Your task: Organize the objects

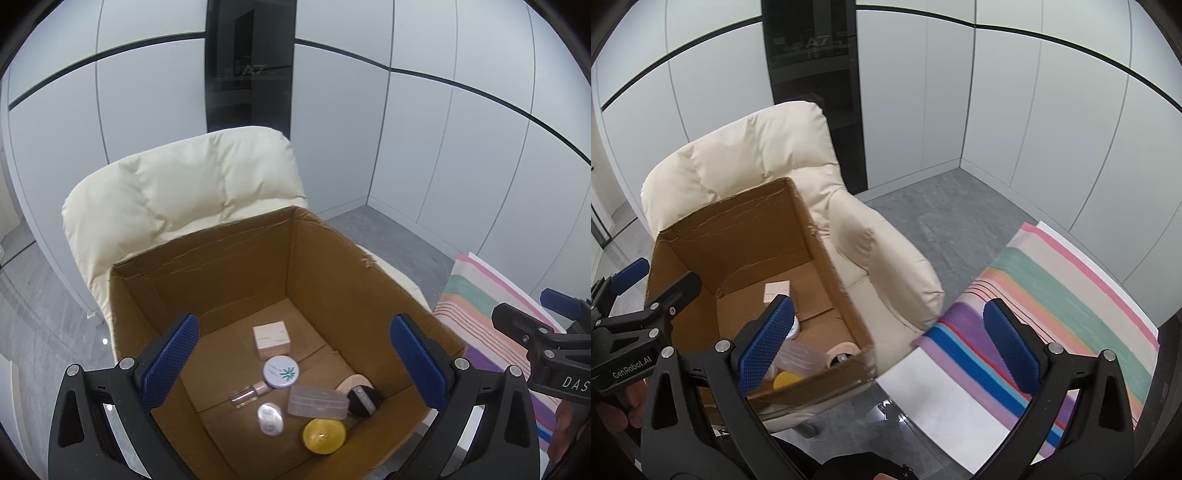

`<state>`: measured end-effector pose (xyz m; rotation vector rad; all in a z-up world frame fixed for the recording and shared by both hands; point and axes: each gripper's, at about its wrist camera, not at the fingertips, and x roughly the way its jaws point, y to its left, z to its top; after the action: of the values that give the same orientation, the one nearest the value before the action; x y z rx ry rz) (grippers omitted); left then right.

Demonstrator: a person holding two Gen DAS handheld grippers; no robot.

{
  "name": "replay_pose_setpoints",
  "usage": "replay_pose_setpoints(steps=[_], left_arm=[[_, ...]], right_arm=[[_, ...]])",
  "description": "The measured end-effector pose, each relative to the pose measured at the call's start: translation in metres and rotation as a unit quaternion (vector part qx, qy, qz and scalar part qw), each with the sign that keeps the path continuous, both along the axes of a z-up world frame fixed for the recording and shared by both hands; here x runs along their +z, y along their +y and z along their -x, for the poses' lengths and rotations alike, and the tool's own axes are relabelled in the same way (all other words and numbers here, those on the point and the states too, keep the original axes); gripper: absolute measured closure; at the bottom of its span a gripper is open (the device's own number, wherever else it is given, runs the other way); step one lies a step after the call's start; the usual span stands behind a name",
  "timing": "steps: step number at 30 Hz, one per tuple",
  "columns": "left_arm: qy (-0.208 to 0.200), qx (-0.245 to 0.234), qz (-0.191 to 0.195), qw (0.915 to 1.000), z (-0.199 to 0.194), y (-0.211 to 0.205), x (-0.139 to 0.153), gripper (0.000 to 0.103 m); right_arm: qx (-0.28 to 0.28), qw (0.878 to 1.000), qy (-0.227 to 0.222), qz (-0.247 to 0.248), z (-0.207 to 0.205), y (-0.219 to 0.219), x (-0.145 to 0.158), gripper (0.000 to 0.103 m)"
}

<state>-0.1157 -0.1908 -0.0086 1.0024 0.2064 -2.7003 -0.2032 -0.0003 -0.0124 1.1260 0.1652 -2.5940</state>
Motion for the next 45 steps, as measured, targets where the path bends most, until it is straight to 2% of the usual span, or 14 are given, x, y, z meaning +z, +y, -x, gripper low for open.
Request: replay_pose_setpoints(steps=[15, 24, 33, 40, 45], left_arm=[[-0.004, -0.042, 0.003, 0.9991, 0.021, 0.057, 0.001, 0.0], [-0.008, -0.068, 0.007, 0.9976, 0.018, 0.094, 0.008, 0.0], [-0.005, -0.095, 0.009, 0.9954, 0.011, 0.128, 0.031, 0.0], [-0.017, -0.119, 0.004, 0.9927, -0.019, 0.153, 0.036, 0.0], [-0.024, -0.115, 0.014, 0.993, -0.048, 0.168, 0.034, 0.0]], right_arm=[[-0.063, 0.998, 0.003, 0.002, -0.002, 0.07, 0.003, 0.0], [-0.104, 0.995, 0.004, 0.001, -0.014, 0.114, 0.008, 0.0], [-0.146, 0.989, 0.001, 0.001, -0.048, 0.163, 0.017, 0.0], [-0.184, 0.983, 0.014, -0.003, -0.087, 0.191, 0.033, 0.0], [-0.185, 0.983, 0.01, -0.009, -0.125, 0.201, 0.033, 0.0]])
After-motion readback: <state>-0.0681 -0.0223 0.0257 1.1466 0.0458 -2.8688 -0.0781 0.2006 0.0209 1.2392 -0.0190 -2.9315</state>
